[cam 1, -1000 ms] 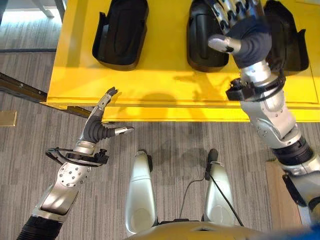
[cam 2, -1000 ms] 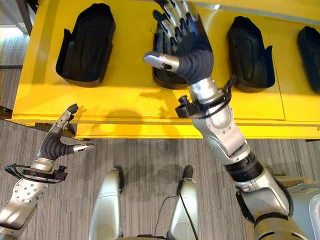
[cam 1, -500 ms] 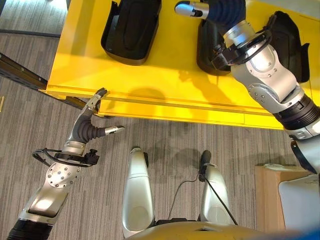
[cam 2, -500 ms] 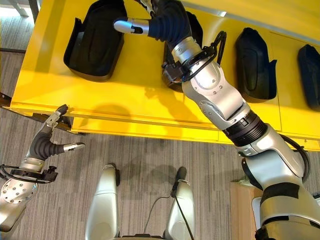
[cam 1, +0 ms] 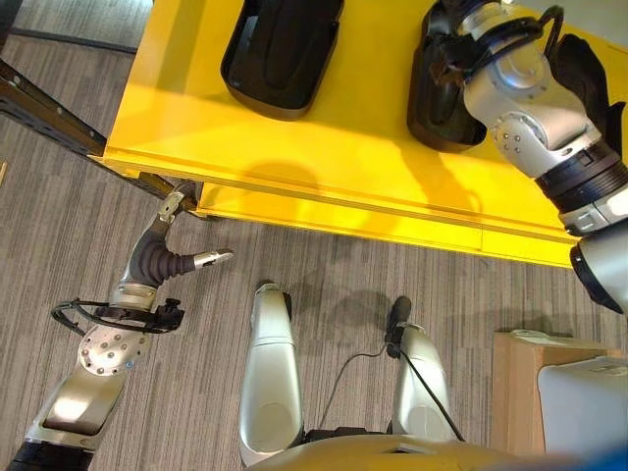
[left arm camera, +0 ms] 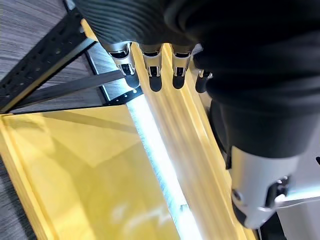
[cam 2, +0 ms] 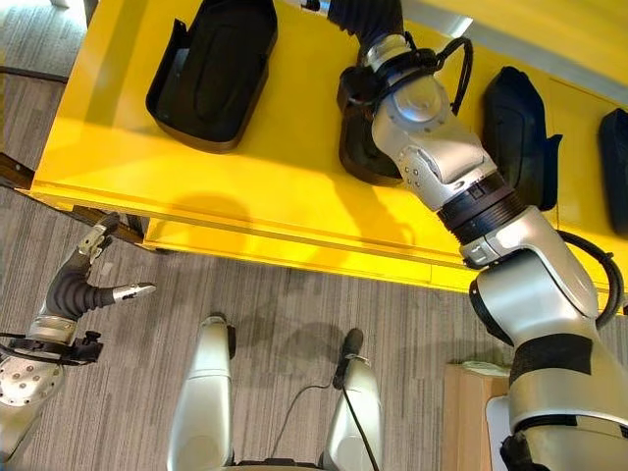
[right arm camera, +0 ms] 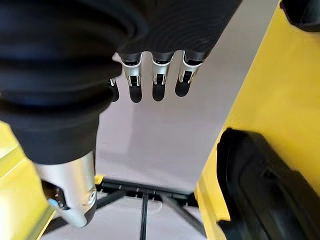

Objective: Move parts from the plastic box to the shelf.

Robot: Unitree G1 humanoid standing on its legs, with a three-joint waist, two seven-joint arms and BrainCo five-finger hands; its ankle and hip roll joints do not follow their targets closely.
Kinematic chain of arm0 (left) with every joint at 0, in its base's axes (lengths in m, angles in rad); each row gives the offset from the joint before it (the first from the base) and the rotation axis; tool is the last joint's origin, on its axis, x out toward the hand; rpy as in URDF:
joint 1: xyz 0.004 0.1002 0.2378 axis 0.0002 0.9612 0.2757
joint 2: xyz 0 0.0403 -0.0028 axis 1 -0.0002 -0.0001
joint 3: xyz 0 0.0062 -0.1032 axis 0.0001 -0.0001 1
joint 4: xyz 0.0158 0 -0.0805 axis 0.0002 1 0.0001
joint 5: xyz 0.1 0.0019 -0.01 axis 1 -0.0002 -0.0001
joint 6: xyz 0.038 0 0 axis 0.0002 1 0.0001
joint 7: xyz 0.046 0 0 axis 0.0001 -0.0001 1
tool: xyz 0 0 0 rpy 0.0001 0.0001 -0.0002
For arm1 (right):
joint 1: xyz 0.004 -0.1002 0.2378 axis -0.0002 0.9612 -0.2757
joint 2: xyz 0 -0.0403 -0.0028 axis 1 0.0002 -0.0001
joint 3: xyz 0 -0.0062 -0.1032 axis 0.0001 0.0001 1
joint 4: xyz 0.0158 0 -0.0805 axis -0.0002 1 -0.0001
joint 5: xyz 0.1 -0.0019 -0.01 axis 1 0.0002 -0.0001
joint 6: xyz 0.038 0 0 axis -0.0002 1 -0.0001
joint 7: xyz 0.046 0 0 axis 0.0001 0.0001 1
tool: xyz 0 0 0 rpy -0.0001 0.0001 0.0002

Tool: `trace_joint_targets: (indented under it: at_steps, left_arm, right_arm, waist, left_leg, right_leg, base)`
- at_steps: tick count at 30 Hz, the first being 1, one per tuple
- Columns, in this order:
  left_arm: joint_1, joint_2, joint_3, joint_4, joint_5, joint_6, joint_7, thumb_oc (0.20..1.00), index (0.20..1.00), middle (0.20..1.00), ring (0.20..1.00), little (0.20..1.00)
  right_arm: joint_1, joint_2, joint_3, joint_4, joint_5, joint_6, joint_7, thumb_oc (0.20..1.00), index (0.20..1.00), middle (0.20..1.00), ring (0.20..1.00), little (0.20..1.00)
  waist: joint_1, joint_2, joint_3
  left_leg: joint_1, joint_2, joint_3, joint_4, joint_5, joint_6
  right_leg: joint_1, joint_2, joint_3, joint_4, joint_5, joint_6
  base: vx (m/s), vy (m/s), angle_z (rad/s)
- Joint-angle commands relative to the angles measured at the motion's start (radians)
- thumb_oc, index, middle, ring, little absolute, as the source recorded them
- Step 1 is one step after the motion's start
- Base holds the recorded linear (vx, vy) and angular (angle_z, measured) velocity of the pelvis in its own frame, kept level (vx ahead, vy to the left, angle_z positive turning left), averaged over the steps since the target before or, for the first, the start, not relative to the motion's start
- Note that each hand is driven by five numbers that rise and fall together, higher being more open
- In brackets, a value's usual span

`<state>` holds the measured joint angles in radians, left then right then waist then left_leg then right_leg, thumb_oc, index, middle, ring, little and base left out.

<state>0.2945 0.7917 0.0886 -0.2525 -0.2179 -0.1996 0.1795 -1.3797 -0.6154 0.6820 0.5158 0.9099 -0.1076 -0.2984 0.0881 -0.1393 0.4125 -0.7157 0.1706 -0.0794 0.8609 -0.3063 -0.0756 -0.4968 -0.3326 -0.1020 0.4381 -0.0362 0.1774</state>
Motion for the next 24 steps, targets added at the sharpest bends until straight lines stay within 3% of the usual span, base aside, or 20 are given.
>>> trace_joint_targets:
  at_steps: [1, 24]
  left_arm:
    - [0.037, 0.040, 0.011, -0.092, -0.028, -0.033, 0.016, 1.000, 1.000, 1.000, 1.000, 1.000]
    - [-0.022, 0.097, -0.080, -0.049, -0.039, -0.062, 0.071, 1.000, 1.000, 1.000, 1.000, 1.000]
  right_arm:
    - [-0.099, 0.038, -0.068, 0.049, 0.020, -0.041, -0.041, 1.000, 1.000, 1.000, 1.000, 1.000]
    - [-0.287, 0.314, -0.151, 0.639, -0.007, -0.035, -0.097, 1.000, 1.000, 1.000, 1.000, 1.000]
  waist:
    - [0.018, 0.000, 0.002]
    - [0.041, 0.021, 0.031]
  left_leg:
    - [0.008, -0.039, 0.021, -0.098, 0.055, 0.056]
    - [-0.036, -0.056, -0.001, -0.072, 0.049, 0.068]
  right_leg:
    - [-0.037, -0.002, 0.000, 0.238, -0.160, -0.069]
    - [-0.045, 0.015, -0.010, 0.243, -0.159, -0.065]
  base:
    - [0.00, 0.000, 0.00]
    - [0.00, 0.009, 0.02]
